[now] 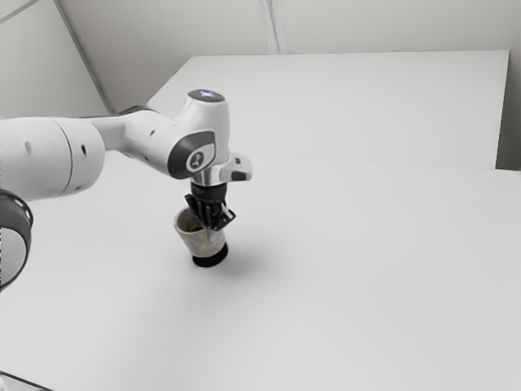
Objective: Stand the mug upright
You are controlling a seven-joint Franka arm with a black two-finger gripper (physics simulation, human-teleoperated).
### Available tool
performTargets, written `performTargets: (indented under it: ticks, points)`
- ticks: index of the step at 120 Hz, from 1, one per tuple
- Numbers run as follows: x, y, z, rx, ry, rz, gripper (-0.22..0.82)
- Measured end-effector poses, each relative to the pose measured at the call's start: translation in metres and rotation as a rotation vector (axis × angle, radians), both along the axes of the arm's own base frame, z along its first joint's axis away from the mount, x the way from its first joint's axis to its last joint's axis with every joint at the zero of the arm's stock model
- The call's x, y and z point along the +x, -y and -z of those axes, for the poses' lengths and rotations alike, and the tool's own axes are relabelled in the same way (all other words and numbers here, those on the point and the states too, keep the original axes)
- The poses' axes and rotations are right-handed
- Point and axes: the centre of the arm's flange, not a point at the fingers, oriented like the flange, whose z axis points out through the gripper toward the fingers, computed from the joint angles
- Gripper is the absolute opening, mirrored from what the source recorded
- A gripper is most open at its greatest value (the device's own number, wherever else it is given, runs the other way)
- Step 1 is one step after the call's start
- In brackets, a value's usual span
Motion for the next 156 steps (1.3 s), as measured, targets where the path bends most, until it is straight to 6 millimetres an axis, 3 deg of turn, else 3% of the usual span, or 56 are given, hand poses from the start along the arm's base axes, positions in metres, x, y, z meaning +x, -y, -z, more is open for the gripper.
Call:
performTargets:
  ticks: [35, 48, 68, 82, 99, 109, 118, 132, 141, 147, 156]
  points:
    - [0.006, 0.007, 0.020, -0.008, 0.023, -0.066, -0.17]
    - [0.007, 0.008, 0.023, -0.012, 0.030, -0.085, -0.12]
    - [0.007, 0.012, 0.014, -0.027, 0.049, -0.101, 0.21]
    - [0.007, 0.009, -0.026, -0.063, 0.115, -0.123, 0.37]
    - [0.016, 0.003, -0.075, -0.097, 0.199, -0.136, 0.48]
    - [0.035, 0.000, -0.105, -0.125, 0.241, -0.145, 0.51]
    - [0.050, -0.017, -0.131, -0.152, 0.265, -0.166, 0.53]
    - [0.072, -0.041, -0.192, -0.187, 0.313, -0.179, 0.56]
    - [0.082, -0.047, -0.214, -0.193, 0.312, -0.166, 0.57]
    - [0.081, -0.052, -0.228, -0.201, 0.311, -0.157, 0.57]
    - [0.065, -0.066, -0.256, -0.222, 0.318, -0.150, 0.58]
